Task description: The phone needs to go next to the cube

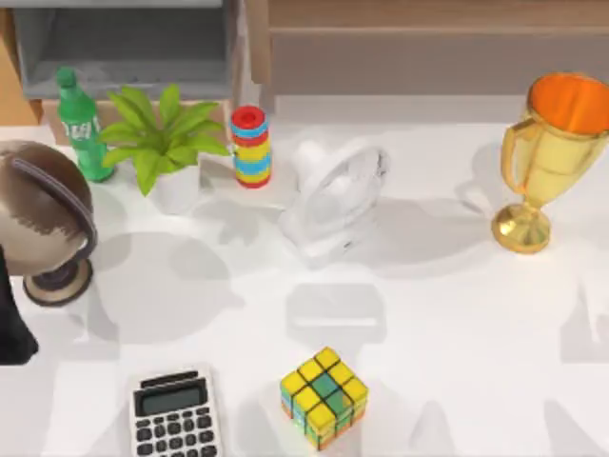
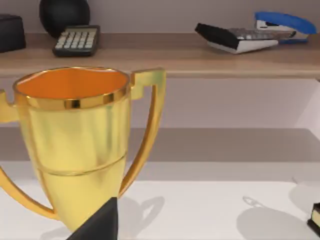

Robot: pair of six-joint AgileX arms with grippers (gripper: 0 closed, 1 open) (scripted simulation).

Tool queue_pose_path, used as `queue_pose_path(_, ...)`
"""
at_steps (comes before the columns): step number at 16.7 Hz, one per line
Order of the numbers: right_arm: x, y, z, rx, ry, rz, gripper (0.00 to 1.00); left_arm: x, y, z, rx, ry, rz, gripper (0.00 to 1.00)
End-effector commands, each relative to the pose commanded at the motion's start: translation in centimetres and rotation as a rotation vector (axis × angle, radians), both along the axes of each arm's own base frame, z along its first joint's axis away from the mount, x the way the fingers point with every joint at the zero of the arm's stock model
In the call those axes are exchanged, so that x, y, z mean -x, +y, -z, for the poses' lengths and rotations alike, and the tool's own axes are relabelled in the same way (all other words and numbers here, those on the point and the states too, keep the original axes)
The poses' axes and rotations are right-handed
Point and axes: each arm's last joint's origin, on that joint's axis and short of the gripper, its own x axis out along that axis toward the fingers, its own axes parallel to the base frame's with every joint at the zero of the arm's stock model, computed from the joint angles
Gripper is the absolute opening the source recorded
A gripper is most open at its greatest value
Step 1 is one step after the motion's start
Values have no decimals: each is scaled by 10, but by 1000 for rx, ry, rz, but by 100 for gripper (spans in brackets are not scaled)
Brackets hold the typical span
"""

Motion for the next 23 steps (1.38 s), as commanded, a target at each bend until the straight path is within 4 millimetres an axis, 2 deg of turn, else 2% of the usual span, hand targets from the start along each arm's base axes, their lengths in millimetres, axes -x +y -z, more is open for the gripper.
queue_pose_path(4, -1, -3, -2, 30, 39, 25, 100, 0, 0, 0, 0, 0, 0, 100)
queue_pose_path(7, -5, -12, -8, 123, 189, 94, 100, 0, 0, 0, 0, 0, 0, 100)
queue_pose_path(12, -21, -40, -11, 281, 669, 173, 100, 0, 0, 0, 0, 0, 0, 100)
queue_pose_path(17, -36, -82, 1, 291, 1193, 82, 100, 0, 0, 0, 0, 0, 0, 100)
queue_pose_path(20, -40, -107, 7, 245, 1397, -18, 100, 0, 0, 0, 0, 0, 0, 100)
queue_pose_path(23, -41, -127, 13, 191, 1517, -111, 100, 0, 0, 0, 0, 0, 0, 100)
